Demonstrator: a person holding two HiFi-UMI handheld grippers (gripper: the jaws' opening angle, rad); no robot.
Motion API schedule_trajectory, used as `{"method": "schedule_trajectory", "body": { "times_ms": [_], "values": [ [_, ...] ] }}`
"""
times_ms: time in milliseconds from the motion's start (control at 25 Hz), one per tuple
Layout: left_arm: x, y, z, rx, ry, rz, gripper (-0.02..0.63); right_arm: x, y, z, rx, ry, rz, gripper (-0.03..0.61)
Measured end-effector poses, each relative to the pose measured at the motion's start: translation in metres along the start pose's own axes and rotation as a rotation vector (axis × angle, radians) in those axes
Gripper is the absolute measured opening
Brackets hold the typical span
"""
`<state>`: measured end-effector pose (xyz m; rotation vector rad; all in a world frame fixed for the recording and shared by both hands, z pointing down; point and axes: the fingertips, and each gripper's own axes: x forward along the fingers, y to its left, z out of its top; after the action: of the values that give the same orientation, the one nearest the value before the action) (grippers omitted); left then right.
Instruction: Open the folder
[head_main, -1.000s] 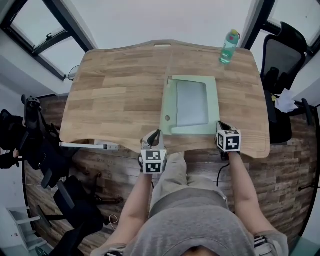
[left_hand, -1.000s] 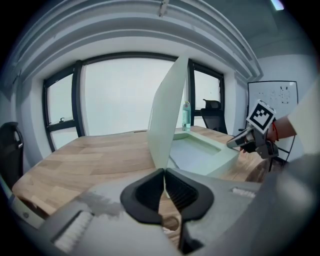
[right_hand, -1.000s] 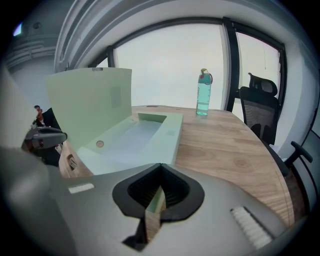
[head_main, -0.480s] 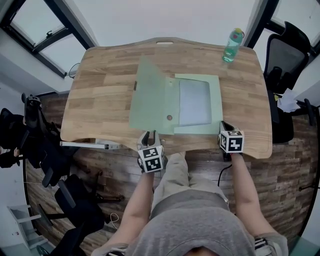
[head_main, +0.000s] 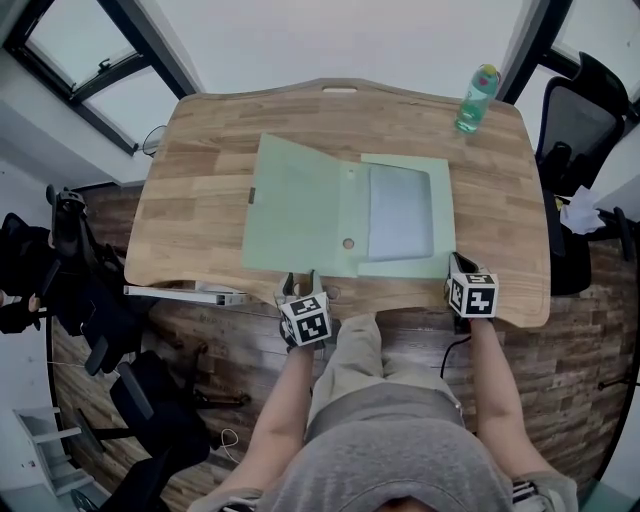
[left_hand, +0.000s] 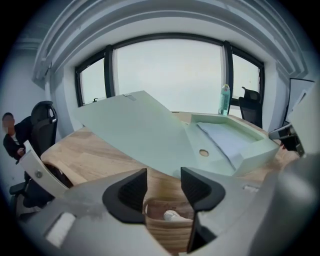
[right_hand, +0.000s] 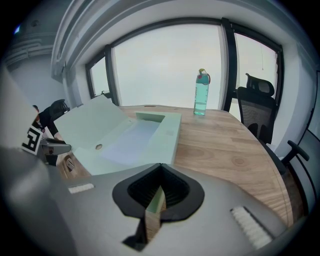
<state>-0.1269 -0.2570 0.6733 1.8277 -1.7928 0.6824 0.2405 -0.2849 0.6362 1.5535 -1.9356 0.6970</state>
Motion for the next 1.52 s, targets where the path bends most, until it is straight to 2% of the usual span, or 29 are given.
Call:
{"method": "schedule_trajectory", "body": {
  "times_ms": [400, 760, 1200, 1520],
  "values": [
    [0.014, 0.013, -0.015, -0.022, 0.079, 0.05, 0.282, 0.001, 0.001, -0.001, -0.021, 0.015, 0.001, 0.0],
    [0.021, 0.014, -0.024, -0.063, 0.149, 0.038, 0.291, 0.001, 0.0, -0.002, -0.027, 0.028, 0.004, 0.0],
    [0.026, 0.017, -0.022, -0.087, 0.172, 0.043, 0.291, 0.002, 0.003, -0.001, -0.02, 0.03, 0.011, 0.0],
    [0.022, 0.016, -0.017, -0.049, 0.146, 0.058, 0.29, 0.001, 0.003, 0.0, -0.027, 0.018, 0.01, 0.0]
  ]
}}
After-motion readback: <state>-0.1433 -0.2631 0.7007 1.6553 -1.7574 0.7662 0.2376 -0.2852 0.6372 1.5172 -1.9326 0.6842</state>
